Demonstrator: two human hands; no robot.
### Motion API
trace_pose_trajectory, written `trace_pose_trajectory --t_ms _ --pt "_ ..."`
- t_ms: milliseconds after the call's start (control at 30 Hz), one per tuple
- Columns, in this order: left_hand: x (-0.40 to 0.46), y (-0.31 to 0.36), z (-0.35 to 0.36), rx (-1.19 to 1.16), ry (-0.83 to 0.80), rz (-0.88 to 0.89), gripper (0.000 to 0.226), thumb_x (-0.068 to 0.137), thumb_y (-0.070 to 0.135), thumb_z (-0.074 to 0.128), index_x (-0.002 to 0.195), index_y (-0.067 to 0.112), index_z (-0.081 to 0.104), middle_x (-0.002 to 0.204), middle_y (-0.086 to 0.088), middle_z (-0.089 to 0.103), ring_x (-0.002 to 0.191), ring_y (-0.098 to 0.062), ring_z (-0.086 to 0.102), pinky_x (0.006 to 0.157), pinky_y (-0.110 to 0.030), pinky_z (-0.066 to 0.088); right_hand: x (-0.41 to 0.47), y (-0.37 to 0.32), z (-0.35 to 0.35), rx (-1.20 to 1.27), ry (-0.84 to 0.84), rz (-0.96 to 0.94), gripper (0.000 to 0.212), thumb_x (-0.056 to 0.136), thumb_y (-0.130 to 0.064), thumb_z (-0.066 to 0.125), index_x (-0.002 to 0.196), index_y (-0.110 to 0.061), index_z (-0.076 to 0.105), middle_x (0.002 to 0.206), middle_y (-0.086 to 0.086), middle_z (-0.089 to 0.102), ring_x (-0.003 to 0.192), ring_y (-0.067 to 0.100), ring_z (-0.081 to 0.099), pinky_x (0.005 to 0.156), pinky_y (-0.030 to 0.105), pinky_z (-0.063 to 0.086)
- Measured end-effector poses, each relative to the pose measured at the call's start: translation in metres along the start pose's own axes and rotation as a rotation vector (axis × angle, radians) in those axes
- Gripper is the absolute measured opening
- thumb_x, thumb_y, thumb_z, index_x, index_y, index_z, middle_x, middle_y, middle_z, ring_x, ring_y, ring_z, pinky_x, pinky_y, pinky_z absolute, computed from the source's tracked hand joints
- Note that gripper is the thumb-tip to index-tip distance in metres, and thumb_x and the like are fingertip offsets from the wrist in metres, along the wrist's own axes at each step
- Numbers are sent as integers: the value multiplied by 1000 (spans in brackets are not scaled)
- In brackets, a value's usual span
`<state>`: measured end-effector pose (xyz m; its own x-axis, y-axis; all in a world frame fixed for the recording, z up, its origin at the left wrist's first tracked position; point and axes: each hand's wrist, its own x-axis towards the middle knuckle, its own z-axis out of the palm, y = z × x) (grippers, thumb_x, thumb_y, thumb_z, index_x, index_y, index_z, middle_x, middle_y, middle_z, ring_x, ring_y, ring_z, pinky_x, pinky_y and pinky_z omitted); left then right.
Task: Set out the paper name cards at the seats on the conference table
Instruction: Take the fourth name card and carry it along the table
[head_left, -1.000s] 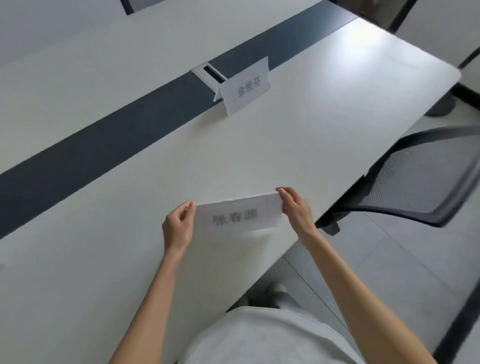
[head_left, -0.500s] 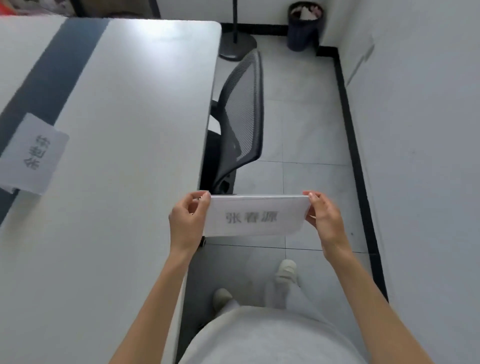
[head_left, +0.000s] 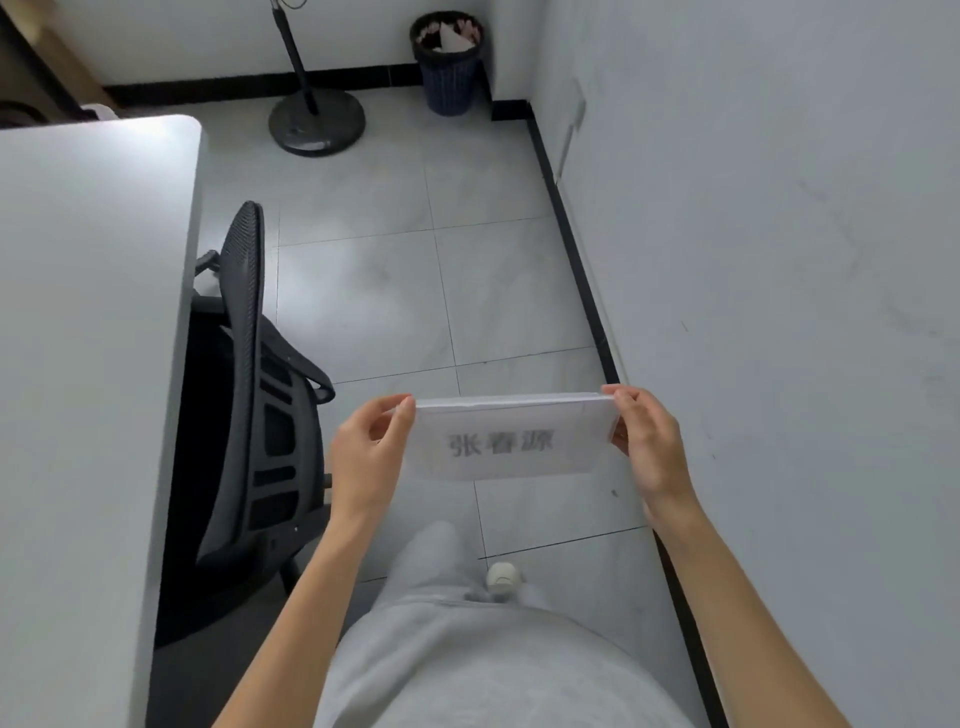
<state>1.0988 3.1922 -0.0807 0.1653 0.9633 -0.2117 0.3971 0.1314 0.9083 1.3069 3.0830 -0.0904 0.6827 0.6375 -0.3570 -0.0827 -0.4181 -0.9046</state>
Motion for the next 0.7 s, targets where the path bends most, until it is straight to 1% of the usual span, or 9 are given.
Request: trace_pose_trajectory --t_ms 100,200,267,333,400,467,533,600,700 --pt "54 17 23 -1 9 0 27 88 28 54 104 10 65 82 9 63 75 -3 57 63 -6 44 58 -18 7 8 -2 10 28 71 -53 48 81 -33 65 86 -4 63 87 20 58 91 50 47" --pt "119 32 40 0 32 -8 26 87 28 54 104 10 65 84 3 64 77 -3 58 67 -13 44 126 -41 24 2 -25 -2 28 72 -53 47 82 -33 65 88 -2 63 87 22 57 91 52 46" --pt "158 42 47 -20 51 -13 26 87 27 55 103 9 66 84 0 65 76 -7 59 70 -19 46 164 -59 37 1 -32 -23 29 73 -52 47 84 -32 64 90 -2 63 87 20 57 92 51 46" --pt "212 53 53 -41 70 -31 26 87 28 56 102 10 66 82 1 65 77 -11 59 73 -25 47 217 -84 59 -3 -47 -44 30 73 -52 47 85 -31 64 91 -3 63 87 19 57 91 51 46" --pt "265 69 54 -49 88 -41 26 87 29 55 102 11 66 80 5 64 78 -12 59 75 -28 47 268 -116 82 -14 -57 -64 29 75 -50 47 86 -31 64 91 -3 64 88 18 58 91 49 47" --pt "315 87 53 -57 117 -41 26 88 29 55 103 10 65 81 3 65 77 -11 59 77 -29 48 315 -149 106 -13 -91 -95 22 82 -44 48 86 -29 64 88 -5 63 87 17 57 89 45 47" --pt "356 104 50 -54 162 -43 27 88 29 54 104 9 65 85 -3 66 79 -11 59 79 -31 50 358 -178 131 -13 -134 -116 19 90 -33 47 89 -23 63 83 -6 61 84 17 55 84 41 46" --pt "394 117 45 -67 212 -49 28 88 29 53 104 9 64 89 -5 66 80 -9 60 77 -29 51 397 -204 158 -31 -177 -135 19 93 -28 45 93 -18 62 81 -6 60 84 17 54 82 39 45" --pt "448 130 35 -76 314 -81 28 88 30 53 104 10 64 85 -1 65 77 -4 58 68 -21 47 455 -237 204 -77 -277 -154 19 93 -28 44 89 -22 62 81 -6 60 83 16 55 82 38 46"
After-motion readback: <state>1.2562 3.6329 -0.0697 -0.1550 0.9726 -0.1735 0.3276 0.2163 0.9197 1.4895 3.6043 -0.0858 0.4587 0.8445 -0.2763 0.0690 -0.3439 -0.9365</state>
